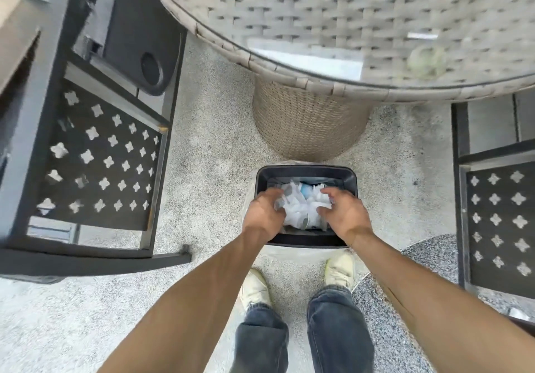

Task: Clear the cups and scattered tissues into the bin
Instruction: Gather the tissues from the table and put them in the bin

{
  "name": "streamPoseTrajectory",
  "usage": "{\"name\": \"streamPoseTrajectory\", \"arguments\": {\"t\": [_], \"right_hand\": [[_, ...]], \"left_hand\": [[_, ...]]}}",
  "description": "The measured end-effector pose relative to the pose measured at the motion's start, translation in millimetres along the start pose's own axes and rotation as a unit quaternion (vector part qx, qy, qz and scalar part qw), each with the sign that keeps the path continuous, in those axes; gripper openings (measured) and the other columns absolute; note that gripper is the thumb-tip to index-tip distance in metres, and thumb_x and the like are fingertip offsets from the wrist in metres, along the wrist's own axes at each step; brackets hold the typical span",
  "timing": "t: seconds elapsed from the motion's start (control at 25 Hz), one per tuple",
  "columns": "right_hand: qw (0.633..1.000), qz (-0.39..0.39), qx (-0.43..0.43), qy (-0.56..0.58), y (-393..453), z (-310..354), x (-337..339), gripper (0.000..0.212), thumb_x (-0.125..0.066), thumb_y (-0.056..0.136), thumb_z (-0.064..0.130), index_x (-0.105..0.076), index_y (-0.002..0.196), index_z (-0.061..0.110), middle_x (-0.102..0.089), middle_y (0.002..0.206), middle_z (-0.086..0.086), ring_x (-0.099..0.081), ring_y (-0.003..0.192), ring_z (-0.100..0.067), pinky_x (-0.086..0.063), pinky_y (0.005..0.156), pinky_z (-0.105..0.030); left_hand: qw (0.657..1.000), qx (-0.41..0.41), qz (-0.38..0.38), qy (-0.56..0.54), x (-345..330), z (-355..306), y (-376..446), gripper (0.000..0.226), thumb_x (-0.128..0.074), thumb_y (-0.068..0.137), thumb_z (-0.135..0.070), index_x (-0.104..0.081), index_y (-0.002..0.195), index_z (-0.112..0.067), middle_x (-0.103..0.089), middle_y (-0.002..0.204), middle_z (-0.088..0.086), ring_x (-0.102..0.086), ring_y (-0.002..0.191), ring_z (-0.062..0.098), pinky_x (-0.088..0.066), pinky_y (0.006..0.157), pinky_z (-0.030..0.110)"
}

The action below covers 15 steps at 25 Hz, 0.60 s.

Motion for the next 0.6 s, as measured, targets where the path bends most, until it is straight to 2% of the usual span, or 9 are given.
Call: {"name": "streamPoseTrajectory", "arguments": {"t": [0.16, 0.28, 0.44, 0.6], "right_hand": [[0.997, -0.020, 0.054, -0.050, -50.4, 41.8, 57.0, 0.039, -0.063, 0.088, 0.033, -0.055, 0.126, 0.030, -0.060, 0.123, -0.002, -0.063, 0.098, -0.022, -0.051, 0.086, -0.034], [0.990, -0.035, 0.113, -0.080, -101.0, 84.7, 107.9, 0.042, -0.062, 0.088, 0.037, -0.052, 0.129, 0.032, -0.059, 0.126, 0.001, -0.060, 0.105, -0.020, -0.049, 0.092, -0.036], [0.965, -0.101, 0.193, -0.146, -179.4, 150.1, 192.2, 0.047, -0.058, 0.087, 0.047, -0.050, 0.132, 0.033, -0.057, 0.127, 0.007, -0.050, 0.119, -0.018, -0.044, 0.097, -0.039], [0.934, -0.170, 0.247, -0.193, -255.9, 213.7, 265.5, 0.050, -0.054, 0.087, 0.054, -0.049, 0.132, 0.034, -0.053, 0.133, 0.009, -0.040, 0.128, -0.017, -0.035, 0.099, -0.040]], "left_hand": [[0.999, -0.025, -0.026, -0.020, 57.1, -26.3, -46.6, 0.038, -0.062, 0.089, -0.025, -0.057, 0.127, -0.028, -0.065, 0.122, -0.004, -0.063, 0.108, 0.019, -0.051, 0.091, 0.032], [0.992, -0.107, -0.054, 0.030, 110.4, -64.8, -96.5, 0.037, -0.062, 0.088, -0.037, -0.057, 0.125, -0.035, -0.060, 0.125, -0.005, -0.061, 0.108, 0.019, -0.049, 0.094, 0.038], [0.963, -0.220, -0.099, 0.122, 189.8, -119.1, -177.4, 0.043, -0.057, 0.086, -0.052, -0.055, 0.127, -0.041, -0.052, 0.135, -0.011, -0.047, 0.124, 0.014, -0.032, 0.109, 0.043], [0.928, -0.286, -0.183, 0.154, 267.3, -158.1, -265.9, 0.053, -0.053, 0.083, -0.059, -0.053, 0.132, -0.038, -0.042, 0.147, -0.009, -0.031, 0.139, 0.014, -0.015, 0.116, 0.044]]}}
Point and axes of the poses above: each hand's wrist, its own y-axis towards the middle knuckle, its own x-axis out of the back of the hand, z = x × y, the point moved 5 cm from there along y, towards the middle knuckle
